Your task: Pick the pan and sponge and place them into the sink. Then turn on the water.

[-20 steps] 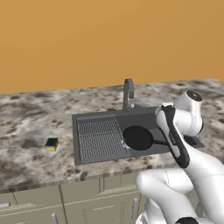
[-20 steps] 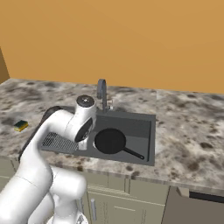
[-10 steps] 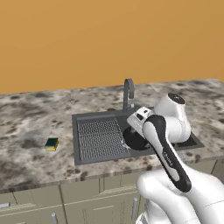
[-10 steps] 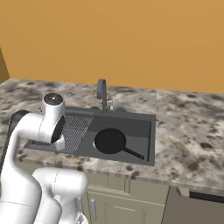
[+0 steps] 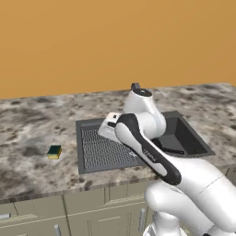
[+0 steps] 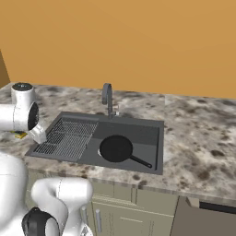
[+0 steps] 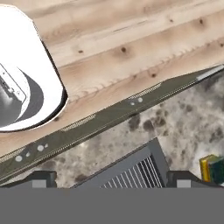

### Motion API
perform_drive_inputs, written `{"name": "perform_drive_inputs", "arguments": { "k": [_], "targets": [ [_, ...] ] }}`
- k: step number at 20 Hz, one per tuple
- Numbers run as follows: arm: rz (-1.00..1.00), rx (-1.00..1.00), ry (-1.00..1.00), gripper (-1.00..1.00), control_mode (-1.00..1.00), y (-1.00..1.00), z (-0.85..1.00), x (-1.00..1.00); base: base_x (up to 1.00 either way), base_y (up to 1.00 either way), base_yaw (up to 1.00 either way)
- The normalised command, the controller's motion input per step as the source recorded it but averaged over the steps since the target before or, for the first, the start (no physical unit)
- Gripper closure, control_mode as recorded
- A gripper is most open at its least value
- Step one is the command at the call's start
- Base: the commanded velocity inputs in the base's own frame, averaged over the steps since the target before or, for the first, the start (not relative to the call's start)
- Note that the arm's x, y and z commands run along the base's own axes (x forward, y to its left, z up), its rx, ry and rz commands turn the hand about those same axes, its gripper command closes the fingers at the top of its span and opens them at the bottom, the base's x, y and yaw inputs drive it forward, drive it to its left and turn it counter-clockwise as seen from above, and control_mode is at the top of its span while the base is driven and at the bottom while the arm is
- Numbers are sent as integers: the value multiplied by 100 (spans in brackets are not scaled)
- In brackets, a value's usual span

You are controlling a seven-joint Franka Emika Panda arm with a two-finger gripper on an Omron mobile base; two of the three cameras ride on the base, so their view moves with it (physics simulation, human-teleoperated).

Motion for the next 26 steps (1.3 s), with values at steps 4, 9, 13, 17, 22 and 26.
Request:
{"name": "perform_drive_inputs", "arguments": {
  "k": [4, 9, 13, 17, 22, 26],
  "targets": [
    [25, -25, 10, -100, -100, 100, 0, 9, 0, 0, 0],
    [13, -12, 4, -100, -100, 77, -16, 21, 0, 0, 0],
    [7, 0, 0, -100, -100, 40, -24, 48, 0, 0, 0],
    [4, 0, 0, -100, -100, 39, -31, 56, 0, 0, 0],
    [1, 0, 0, -100, -100, 37, -37, 61, 0, 0, 0],
    [0, 0, 0, -100, -100, 42, -36, 43, 0, 0, 0]
  ]
}}
